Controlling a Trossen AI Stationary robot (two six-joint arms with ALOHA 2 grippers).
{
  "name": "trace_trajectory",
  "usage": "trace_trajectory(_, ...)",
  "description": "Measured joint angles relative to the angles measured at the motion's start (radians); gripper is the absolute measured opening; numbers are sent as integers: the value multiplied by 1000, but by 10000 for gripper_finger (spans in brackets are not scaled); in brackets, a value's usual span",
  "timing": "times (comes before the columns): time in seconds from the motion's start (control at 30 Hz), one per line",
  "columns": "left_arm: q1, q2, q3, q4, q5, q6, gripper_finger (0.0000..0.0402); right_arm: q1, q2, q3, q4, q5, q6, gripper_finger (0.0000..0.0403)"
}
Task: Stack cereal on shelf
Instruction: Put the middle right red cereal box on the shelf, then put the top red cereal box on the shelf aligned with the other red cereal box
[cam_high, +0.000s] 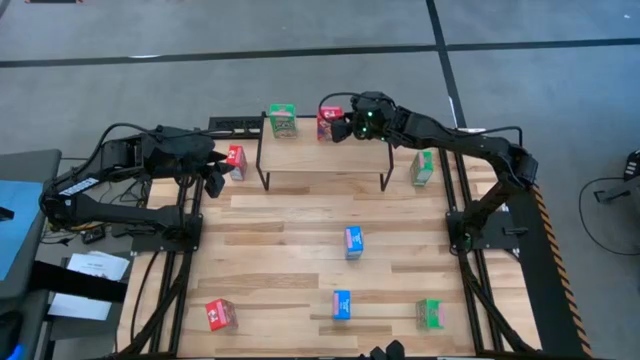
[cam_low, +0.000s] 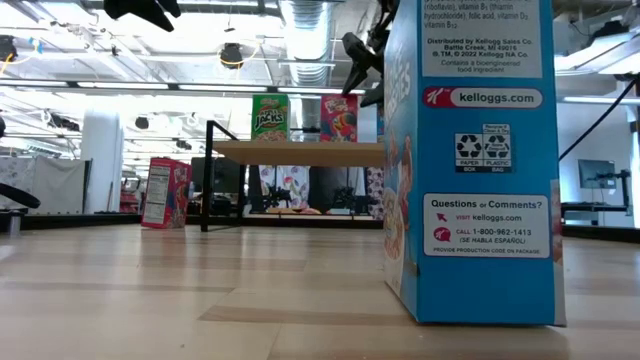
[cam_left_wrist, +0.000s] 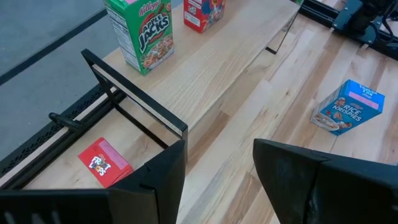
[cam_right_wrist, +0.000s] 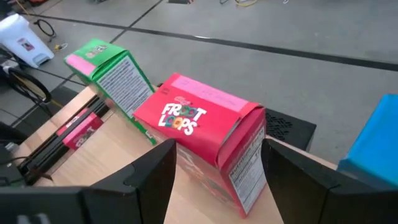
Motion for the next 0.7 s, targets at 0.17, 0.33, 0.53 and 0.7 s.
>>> trace_trajectory(0.17,0,0,0,0,0,0,176,0,-3,0,1,1,-1,260)
trace_trajectory(0.33,0,0,0,-1,0,0,176,7,-27,0,0,0,-24,260)
trace_trajectory(0.53,0,0,0,-3,0,0,176,18,-47,-1,-10,-31,-27,260)
trace_trajectory(0.7,0,0,0,-4,0,1,176,34,-90,0,-6,-121,-74,260)
